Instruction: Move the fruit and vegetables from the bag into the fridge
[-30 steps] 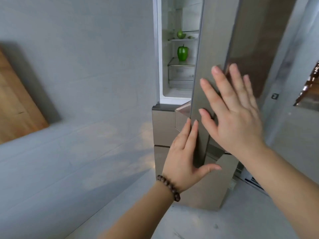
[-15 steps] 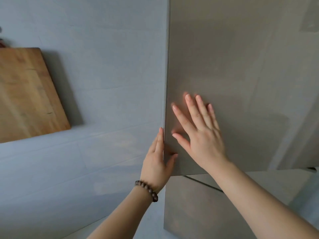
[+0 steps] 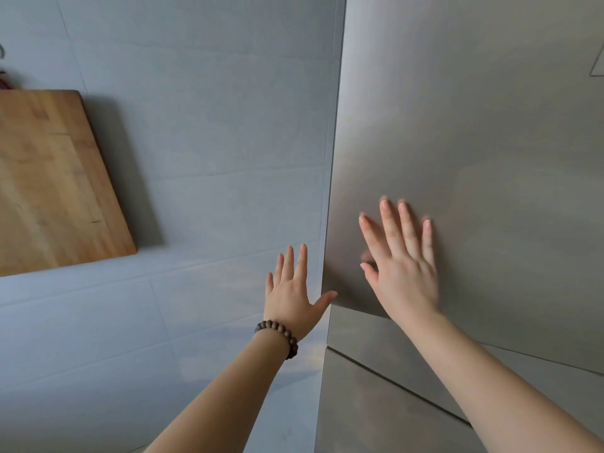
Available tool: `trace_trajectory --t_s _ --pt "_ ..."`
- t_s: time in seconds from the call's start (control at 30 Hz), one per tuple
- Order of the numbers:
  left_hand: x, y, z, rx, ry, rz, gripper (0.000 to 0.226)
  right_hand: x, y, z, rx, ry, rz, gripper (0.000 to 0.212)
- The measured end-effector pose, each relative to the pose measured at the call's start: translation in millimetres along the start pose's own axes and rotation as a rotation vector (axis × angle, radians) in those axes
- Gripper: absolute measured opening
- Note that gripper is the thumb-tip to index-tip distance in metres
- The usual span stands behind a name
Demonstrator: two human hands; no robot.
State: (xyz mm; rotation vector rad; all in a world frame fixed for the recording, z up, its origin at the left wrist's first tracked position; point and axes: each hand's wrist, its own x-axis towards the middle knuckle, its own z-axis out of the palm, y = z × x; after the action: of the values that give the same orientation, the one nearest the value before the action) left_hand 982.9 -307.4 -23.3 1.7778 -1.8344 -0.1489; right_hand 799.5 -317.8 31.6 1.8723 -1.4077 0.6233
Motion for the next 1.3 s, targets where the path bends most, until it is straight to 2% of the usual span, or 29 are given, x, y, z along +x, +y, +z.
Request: trace_trajectory --t_s 0.3,0.63,0.9,1.3 --pt "31.7 -26.9 23.8 0.001 -0.042 -0.005 0.085 34.6 17.1 49.6 -0.112 -0.128 0.033 0.082" --pt "48.1 -36.7 29.3 -0.009 -0.048 0.066 0.082 47.0 17.6 67.1 -0.194 -0.230 0.114 0.086" --pt "42.8 -40.7 12.4 0.035 -0.050 0.142 0.077 43.0 8.4 54.5 -0.019 -0.233 0.172 0.078" --pt "0.6 -76.9 11.0 0.039 -0.153 0.207 0.074 -49.4 -57.2 39.1 0.232 -0.437 0.392 0.065"
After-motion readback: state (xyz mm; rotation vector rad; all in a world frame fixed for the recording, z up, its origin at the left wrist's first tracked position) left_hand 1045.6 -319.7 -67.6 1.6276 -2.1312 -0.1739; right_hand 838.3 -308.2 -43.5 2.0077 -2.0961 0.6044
